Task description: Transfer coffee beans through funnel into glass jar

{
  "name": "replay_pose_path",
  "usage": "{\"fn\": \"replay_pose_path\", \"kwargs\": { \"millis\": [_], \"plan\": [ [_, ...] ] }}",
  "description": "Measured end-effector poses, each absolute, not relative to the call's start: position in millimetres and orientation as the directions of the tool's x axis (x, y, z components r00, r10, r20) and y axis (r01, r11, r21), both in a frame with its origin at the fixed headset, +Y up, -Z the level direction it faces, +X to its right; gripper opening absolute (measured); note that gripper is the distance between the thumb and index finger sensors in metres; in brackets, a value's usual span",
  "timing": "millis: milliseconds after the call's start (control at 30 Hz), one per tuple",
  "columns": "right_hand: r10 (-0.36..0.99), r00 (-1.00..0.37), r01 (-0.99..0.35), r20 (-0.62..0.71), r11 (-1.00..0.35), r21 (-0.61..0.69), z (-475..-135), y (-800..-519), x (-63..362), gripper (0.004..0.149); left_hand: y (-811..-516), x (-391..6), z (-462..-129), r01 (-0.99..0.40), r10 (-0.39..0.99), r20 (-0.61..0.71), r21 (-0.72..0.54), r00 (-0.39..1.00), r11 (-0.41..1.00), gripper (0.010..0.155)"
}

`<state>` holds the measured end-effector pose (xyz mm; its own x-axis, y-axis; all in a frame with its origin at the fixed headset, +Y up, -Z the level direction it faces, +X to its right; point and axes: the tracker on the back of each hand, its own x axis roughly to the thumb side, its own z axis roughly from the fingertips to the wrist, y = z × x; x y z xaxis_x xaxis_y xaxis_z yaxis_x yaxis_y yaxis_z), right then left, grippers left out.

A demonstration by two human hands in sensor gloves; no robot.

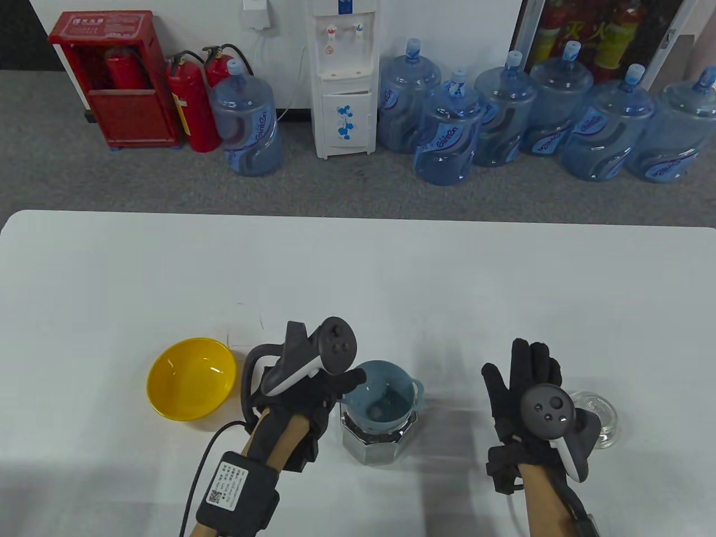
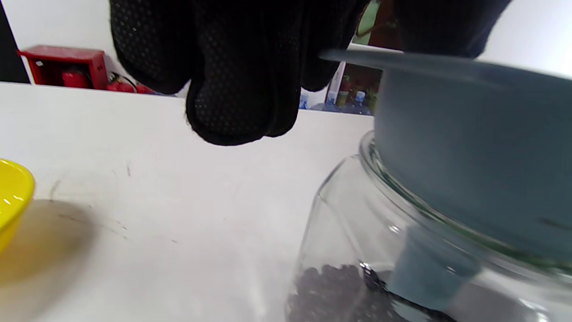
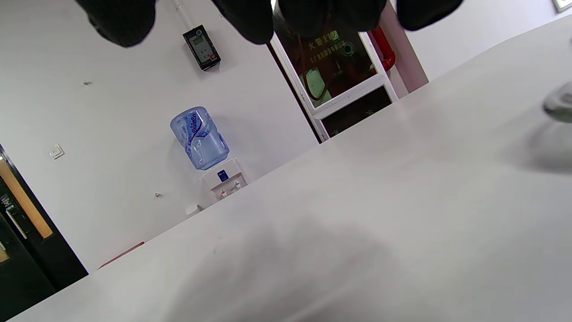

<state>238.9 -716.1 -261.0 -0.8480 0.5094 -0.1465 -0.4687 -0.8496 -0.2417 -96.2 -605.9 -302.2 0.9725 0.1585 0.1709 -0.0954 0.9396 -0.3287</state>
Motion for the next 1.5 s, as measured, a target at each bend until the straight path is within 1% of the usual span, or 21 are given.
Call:
{"fn": "replay_pose_path", "kwargs": {
  "millis": [67, 300, 400, 567, 767, 967, 1000, 1133, 1233, 1300, 1367, 1500],
  "plan": [
    [0.508, -0.849, -0.467, -0.147, -0.851, -0.24, -261, -716, 239, 0.079, -607, -95, -302, -0.107, 0.177, 0.178, -0.345, 0.968, 0.932, 0.054],
    [0.502, -0.852, -0.462, -0.149, -0.855, -0.236, -261, -716, 238, 0.079, -611, -95, -302, -0.137, 0.219, 0.199, -0.358, 0.955, 0.924, 0.042],
    [0.502, -0.852, -0.462, -0.15, -0.855, -0.236, -261, -716, 238, 0.078, -612, -95, -301, -0.144, 0.228, 0.207, -0.358, 0.951, 0.923, 0.041],
    [0.502, -0.852, -0.462, -0.151, -0.855, -0.237, -261, -715, 238, 0.078, -610, -100, -299, -0.208, 0.293, 0.215, -0.345, 0.932, 0.915, 0.04],
    [0.496, -0.854, -0.455, -0.157, -0.858, -0.238, -261, -715, 238, 0.078, -591, -113, -290, -0.262, 0.353, 0.236, -0.342, 0.906, 0.902, 0.04],
    [0.497, -0.853, -0.454, -0.157, -0.856, -0.246, -260, -715, 238, 0.078, -562, -145, -280, -0.454, 0.517, 0.238, -0.272, 0.822, 0.848, 0.04],
    [0.498, -0.853, -0.454, -0.157, -0.856, -0.246, -260, -715, 238, 0.079, -559, -151, -280, -0.47, 0.526, 0.236, -0.257, 0.817, 0.845, 0.04],
    [0.497, -0.853, -0.454, -0.158, -0.856, -0.247, -260, -715, 238, 0.078, -553, -190, -281, -0.548, 0.561, 0.165, -0.118, 0.811, 0.828, 0.039],
    [0.494, -0.855, -0.452, -0.158, -0.859, -0.243, -260, -715, 238, 0.078, -561, -221, -283, -0.544, 0.545, 0.083, -0.038, 0.834, 0.838, 0.039],
    [0.492, -0.856, -0.45, -0.158, -0.86, -0.241, -260, -715, 238, 0.079, -571, -242, -286, -0.518, 0.518, 0.006, -0.02, 0.855, 0.855, 0.039],
    [0.492, -0.856, -0.451, -0.157, -0.86, -0.239, -260, -715, 237, 0.078, -587, -268, -290, -0.501, 0.499, -0.094, 0.002, 0.861, 0.865, 0.039],
    [0.489, -0.858, -0.448, -0.156, -0.862, -0.235, -260, -715, 237, 0.078, -614, -304, -292, -0.481, 0.471, -0.228, 0.013, 0.852, 0.877, 0.039]
  ]
}}
